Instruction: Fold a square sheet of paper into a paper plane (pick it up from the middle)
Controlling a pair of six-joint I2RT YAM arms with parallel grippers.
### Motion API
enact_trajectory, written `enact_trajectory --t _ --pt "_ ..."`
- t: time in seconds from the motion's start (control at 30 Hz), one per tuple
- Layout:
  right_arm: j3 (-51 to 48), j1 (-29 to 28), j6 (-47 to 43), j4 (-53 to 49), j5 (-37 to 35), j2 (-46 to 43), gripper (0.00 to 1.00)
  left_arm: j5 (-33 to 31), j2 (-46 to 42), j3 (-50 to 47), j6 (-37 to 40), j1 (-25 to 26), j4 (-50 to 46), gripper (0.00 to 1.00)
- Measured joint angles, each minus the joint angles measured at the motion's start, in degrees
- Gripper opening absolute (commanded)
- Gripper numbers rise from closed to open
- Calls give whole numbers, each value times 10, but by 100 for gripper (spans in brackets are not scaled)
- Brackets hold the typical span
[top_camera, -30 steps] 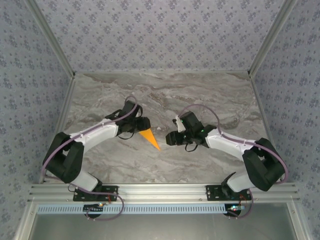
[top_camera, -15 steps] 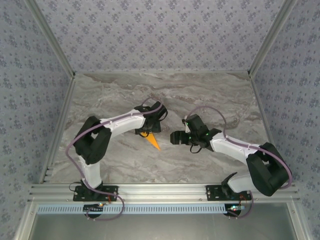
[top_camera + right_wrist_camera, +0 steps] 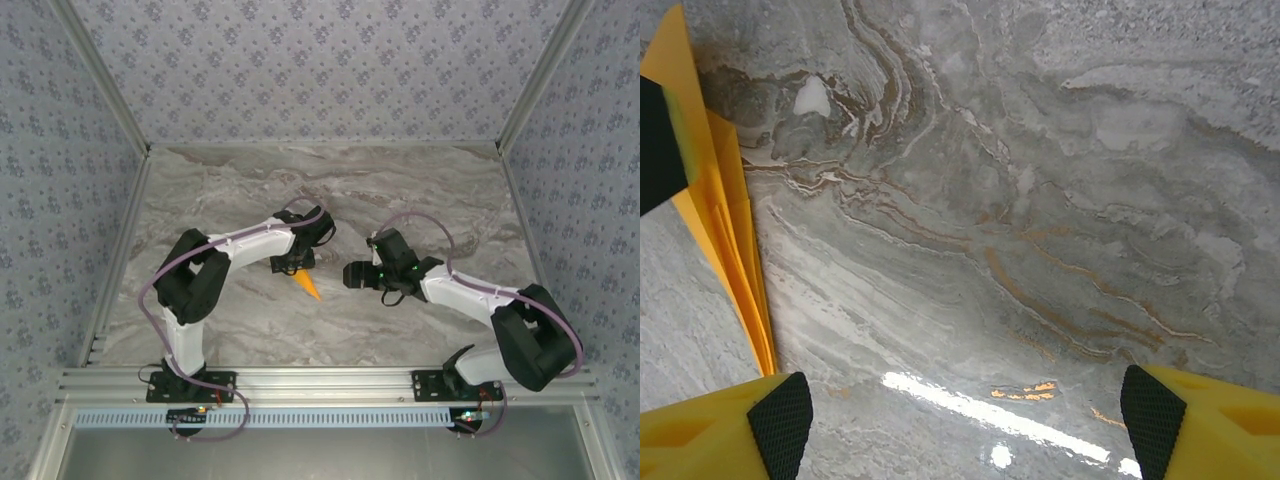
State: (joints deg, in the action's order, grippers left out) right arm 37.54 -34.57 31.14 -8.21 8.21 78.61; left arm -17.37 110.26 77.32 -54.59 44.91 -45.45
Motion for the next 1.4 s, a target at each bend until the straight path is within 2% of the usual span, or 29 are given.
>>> enact_trajectory --t 0.5,0.9,1.07,1.27,1.4 --pt "10 0 0 -6 2 25 83 2 -49 -29 -29 0 10 50" --pt "14 1 2 -6 7 30 82 2 -50 -66 -57 0 22 22" --pt "18 1 8 -8 8 30 82 -6 -69 -66 -56 0 21 1" --pt "21 8 17 -16 5 21 82 0 -145 -75 -26 0 49 0" --pt "19 28 31 -24 0 -18 83 42 -202 -96 9 0 114 0"
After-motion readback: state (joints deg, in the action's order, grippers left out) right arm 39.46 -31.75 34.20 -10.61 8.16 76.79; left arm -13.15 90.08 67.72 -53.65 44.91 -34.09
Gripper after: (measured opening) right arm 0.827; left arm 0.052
